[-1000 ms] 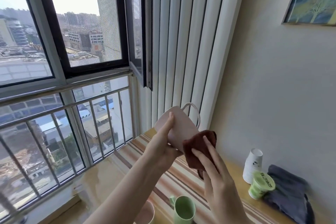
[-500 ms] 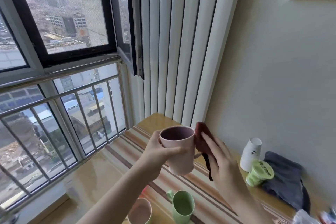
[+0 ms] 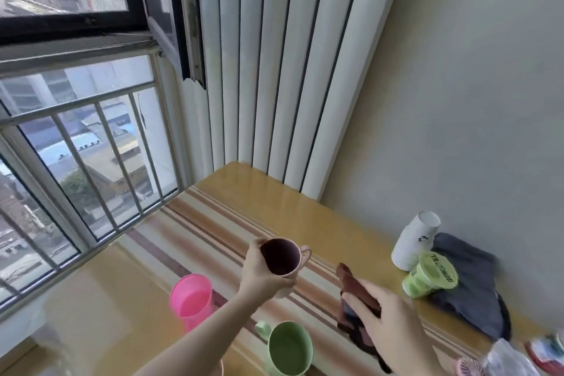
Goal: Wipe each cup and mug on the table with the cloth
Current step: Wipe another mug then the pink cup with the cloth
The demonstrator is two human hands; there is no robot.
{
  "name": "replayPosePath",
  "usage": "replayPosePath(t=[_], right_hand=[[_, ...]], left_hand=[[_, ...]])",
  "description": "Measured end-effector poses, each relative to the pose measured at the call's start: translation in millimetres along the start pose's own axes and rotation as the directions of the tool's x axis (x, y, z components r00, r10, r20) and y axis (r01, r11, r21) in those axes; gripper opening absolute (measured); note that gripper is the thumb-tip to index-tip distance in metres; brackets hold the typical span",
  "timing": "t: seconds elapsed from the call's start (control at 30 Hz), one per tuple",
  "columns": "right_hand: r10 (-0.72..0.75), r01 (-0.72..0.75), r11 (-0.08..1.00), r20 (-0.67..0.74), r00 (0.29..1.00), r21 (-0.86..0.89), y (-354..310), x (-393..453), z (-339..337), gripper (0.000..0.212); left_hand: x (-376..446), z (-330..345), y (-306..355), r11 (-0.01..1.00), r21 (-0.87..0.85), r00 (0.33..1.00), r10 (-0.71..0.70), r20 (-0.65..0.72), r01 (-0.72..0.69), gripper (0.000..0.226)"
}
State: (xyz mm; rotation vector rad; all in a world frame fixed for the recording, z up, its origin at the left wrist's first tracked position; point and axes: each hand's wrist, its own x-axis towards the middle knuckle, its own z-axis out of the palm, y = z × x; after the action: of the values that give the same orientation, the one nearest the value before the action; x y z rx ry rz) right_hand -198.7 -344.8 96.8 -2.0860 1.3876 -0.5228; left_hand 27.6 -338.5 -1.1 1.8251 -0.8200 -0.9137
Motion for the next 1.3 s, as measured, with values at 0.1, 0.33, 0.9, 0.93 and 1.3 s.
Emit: replayPosePath(t=[0.1,0.33,0.9,0.93,1.3], right_hand=[[0.016,-0.015,1.0,0.018,1.0,-0.006,6.2,0.9,4.0,0.02],[0.035,-0.033,0.999,0.095,0.995,-0.024,7.2,3.9,10.3,0.027],[-0.057,0.059,0.998,0.122,0.991,-0.007,-55.7,22.4,50.3,0.012],[-0.057,0.057,0.998,0.129,0.99,0.003,-57.6,21.4,53.3,0.015],[-0.03,0.022,0.991,0.057,0.998,0.131,-62.5,-3.4,58.9,0.021]], left_hand=[[11.6,15.4,-29.6,0.997,0.079,1.0,0.023,0.017,-0.024,0.094],[8.3,20.4,-63.0,0.98,0.2,0.997,-0.033,0.076,0.017,0.099],[-33.8,-128.7,-98.8,0.831,0.513,0.976,-0.163,-0.143,0.214,0.119],[-34.2,-128.0,-106.1,0.846,0.476,0.971,-0.196,-0.139,0.239,0.122],[-22.4,-116.9,-117.8,0.955,0.066,0.948,-0.278,-0.153,0.291,0.087]])
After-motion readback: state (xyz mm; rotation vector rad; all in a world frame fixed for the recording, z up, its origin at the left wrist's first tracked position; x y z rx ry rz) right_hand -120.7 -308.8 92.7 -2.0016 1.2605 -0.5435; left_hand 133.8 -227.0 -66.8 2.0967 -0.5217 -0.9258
